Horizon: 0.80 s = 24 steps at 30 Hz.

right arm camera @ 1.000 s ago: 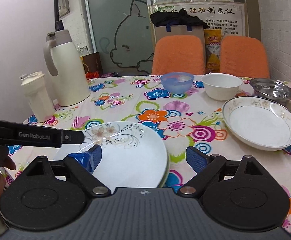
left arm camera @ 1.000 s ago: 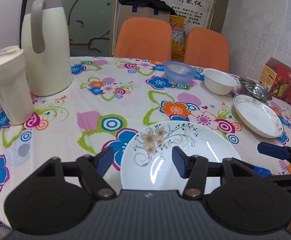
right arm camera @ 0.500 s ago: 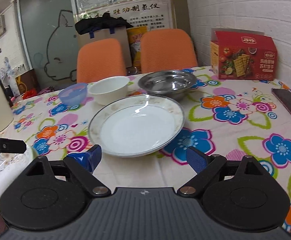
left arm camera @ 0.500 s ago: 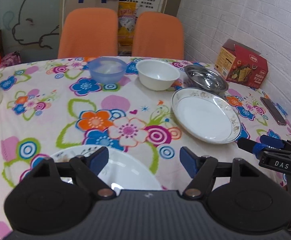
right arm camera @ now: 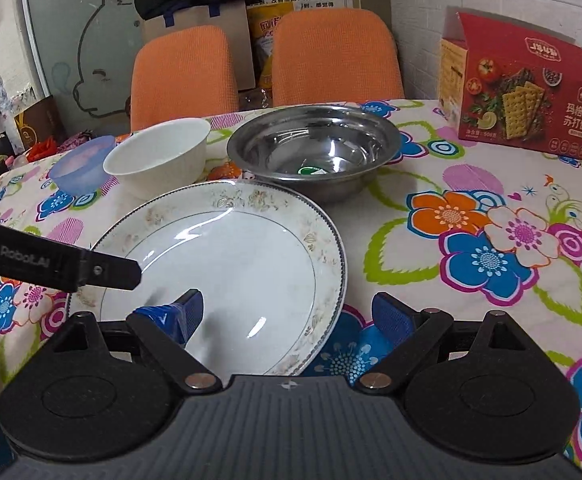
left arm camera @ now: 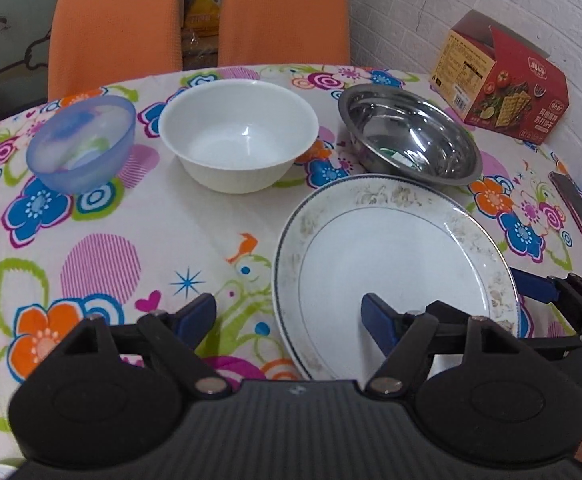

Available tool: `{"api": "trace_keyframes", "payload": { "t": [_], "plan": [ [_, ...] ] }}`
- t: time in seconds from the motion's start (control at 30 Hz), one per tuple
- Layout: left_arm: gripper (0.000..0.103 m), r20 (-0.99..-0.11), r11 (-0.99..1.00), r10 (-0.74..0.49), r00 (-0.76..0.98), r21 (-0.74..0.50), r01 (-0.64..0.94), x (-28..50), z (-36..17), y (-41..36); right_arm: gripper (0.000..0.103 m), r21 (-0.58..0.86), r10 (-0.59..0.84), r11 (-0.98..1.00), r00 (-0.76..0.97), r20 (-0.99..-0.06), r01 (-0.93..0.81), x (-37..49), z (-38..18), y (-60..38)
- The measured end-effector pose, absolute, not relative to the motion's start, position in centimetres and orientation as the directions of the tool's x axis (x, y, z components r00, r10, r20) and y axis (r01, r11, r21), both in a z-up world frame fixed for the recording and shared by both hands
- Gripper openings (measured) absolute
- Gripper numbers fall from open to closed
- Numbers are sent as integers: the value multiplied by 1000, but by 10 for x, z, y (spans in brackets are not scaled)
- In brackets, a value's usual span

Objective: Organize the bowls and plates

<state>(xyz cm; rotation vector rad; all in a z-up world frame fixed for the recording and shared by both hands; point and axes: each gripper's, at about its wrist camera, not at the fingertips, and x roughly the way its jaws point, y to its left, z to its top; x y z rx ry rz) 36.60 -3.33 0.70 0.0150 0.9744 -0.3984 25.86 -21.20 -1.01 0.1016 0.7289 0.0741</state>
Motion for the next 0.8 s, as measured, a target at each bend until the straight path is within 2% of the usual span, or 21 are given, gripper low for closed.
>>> {"api": "trace_keyframes", "payload": {
  "t": [0.23, 0.8],
  "plan": [
    [74, -807, 931, -293, 512, -120, 344, 368, 0, -44, 80, 80, 95, 995, 751, -653, -56, 264, -14, -205],
    [74, -799, 930, -296, 524, -116, 348, 367, -1, -46, 83, 74, 77, 996, 776, -626, -40, 262, -16, -203]
  ]
}}
